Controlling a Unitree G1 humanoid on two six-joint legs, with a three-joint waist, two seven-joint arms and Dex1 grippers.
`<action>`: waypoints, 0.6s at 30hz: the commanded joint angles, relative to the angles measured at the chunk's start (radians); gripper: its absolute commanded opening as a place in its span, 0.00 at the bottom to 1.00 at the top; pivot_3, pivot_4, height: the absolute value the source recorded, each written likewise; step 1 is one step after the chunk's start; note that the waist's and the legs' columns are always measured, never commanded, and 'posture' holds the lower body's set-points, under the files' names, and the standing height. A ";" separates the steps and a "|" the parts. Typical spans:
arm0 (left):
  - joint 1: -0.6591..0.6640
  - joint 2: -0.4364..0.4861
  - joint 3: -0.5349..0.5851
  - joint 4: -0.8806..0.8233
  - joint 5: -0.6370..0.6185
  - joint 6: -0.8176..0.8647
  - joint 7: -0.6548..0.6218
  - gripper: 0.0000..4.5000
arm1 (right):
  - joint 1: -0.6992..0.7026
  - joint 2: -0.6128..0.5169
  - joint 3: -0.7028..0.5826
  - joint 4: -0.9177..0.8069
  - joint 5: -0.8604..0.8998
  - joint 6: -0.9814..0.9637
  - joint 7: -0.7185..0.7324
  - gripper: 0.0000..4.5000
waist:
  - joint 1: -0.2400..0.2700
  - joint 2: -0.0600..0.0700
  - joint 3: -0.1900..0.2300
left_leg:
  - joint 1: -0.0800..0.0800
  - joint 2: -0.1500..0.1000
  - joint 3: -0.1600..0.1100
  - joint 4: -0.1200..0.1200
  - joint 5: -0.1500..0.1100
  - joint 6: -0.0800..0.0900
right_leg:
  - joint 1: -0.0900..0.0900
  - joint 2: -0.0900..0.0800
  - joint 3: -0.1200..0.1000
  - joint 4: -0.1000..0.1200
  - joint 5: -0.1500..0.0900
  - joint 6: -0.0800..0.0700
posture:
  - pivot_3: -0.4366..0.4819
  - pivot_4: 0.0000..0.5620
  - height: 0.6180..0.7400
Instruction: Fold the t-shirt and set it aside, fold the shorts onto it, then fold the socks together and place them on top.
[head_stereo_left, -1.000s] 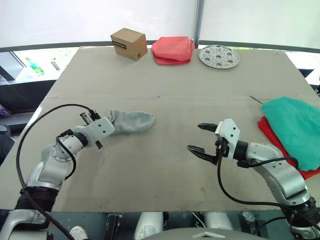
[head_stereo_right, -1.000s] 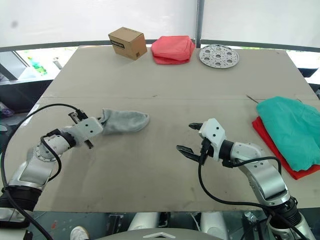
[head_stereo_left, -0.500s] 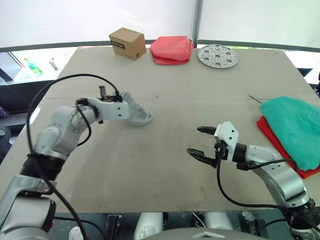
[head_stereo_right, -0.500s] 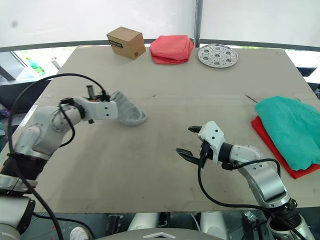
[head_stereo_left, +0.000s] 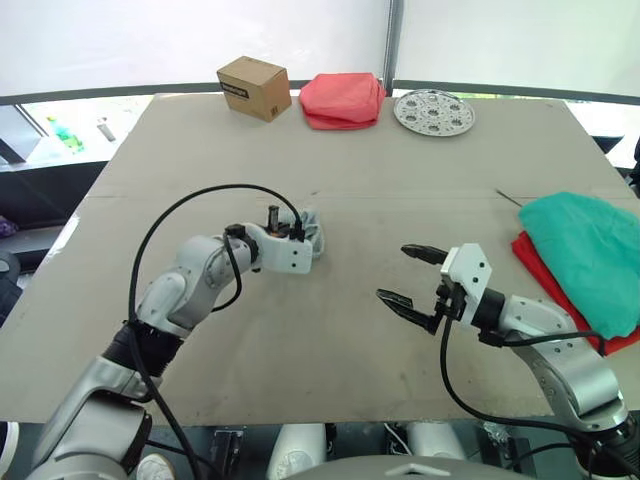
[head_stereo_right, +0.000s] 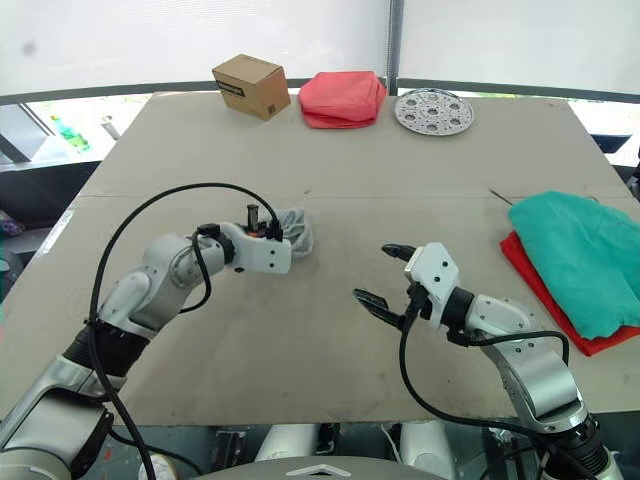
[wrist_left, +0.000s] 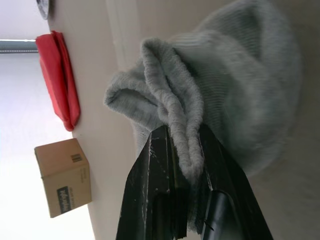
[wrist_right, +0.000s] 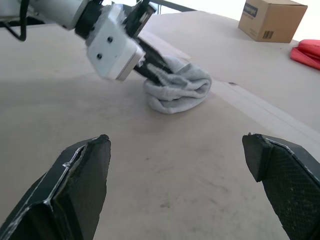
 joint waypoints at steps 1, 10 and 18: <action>-0.001 -0.004 -0.014 -0.004 0.022 -0.052 0.038 0.01 | 0.014 -0.005 -0.027 -0.066 0.001 -0.006 -0.028 1.00 | 0.001 0.000 0.000 | 0.000 0.000 0.000 0.000 0.000 0.000 | 0.000 0.000 0.000 0.000 0.000 0.000 | 0.48 0.27 1.00; 0.043 -0.074 -0.006 -0.031 -0.106 -0.096 0.004 0.34 | 0.016 -0.013 -0.022 -0.074 0.002 0.011 -0.049 1.00 | 0.000 -0.001 -0.001 | 0.000 0.000 0.000 0.001 0.000 0.000 | 0.000 0.000 0.000 0.000 0.001 -0.002 | 0.48 0.27 1.00; 0.131 -0.093 0.239 -0.198 -0.669 0.123 -0.232 0.54 | 0.025 -0.011 -0.012 -0.068 0.002 0.011 -0.056 1.00 | -0.003 0.000 -0.001 | 0.000 0.001 0.000 0.001 0.000 0.000 | 0.000 -0.001 0.000 0.000 0.002 -0.003 | 0.48 0.27 1.00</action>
